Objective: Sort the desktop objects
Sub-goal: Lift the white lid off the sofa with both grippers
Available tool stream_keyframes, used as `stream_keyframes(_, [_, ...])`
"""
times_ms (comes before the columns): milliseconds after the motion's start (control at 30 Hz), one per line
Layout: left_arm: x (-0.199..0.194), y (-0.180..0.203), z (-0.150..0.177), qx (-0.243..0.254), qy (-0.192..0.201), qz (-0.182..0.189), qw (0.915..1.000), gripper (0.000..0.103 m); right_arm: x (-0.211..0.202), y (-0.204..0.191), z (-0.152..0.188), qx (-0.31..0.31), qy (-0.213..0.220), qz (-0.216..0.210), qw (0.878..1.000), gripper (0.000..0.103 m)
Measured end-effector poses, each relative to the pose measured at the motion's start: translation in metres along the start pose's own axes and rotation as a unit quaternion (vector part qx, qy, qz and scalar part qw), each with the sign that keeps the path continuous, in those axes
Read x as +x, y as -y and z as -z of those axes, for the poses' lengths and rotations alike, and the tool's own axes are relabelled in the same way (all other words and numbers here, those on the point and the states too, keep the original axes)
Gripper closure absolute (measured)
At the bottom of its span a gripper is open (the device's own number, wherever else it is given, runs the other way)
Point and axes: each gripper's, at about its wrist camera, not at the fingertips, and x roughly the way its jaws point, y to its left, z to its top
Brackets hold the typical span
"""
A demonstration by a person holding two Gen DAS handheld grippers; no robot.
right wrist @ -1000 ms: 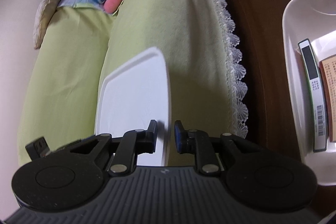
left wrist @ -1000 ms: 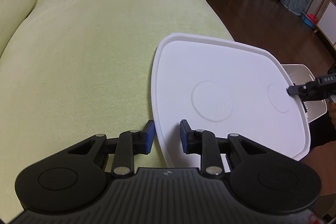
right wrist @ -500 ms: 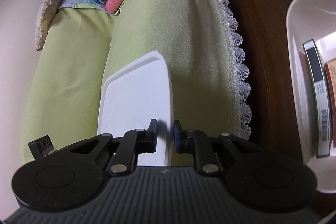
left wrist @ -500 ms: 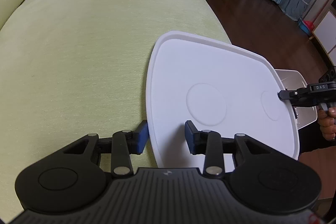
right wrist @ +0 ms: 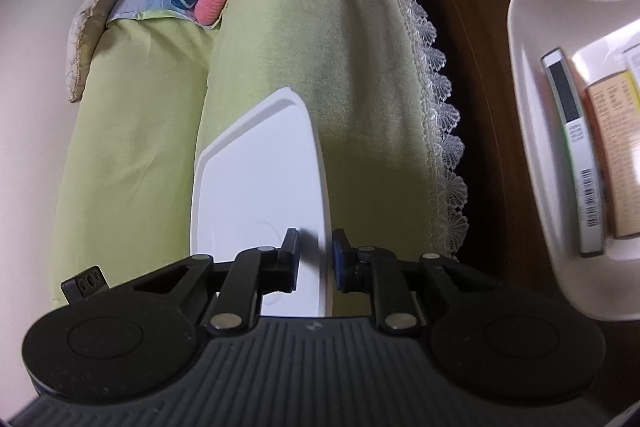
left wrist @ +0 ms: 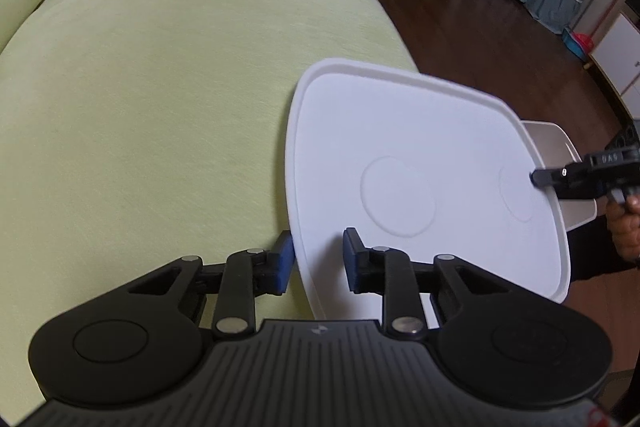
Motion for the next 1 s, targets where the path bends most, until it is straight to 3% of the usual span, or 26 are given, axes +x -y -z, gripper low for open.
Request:
stream_keyframes(200, [-0.001,0.041,0.017,0.020,-0.005,0.016,0.9997,0.073,-0.051,-0.005,0.012,-0.010,0.012,0.016,1.000,0.087])
stream_keyframes(667, [-0.039,0.168,0.051,0.071,0.009,0.075,0.9947,0.073,-0.218,0.016,0.073,0.012,0.050,0.024,0.998,0.087])
stream_keyframes(1000, [-0.042,0.258,0.088,0.077,-0.008,0.098,0.9922,0.073,-0.324,0.056,0.117,0.024,0.061,0.023,0.998,0.087])
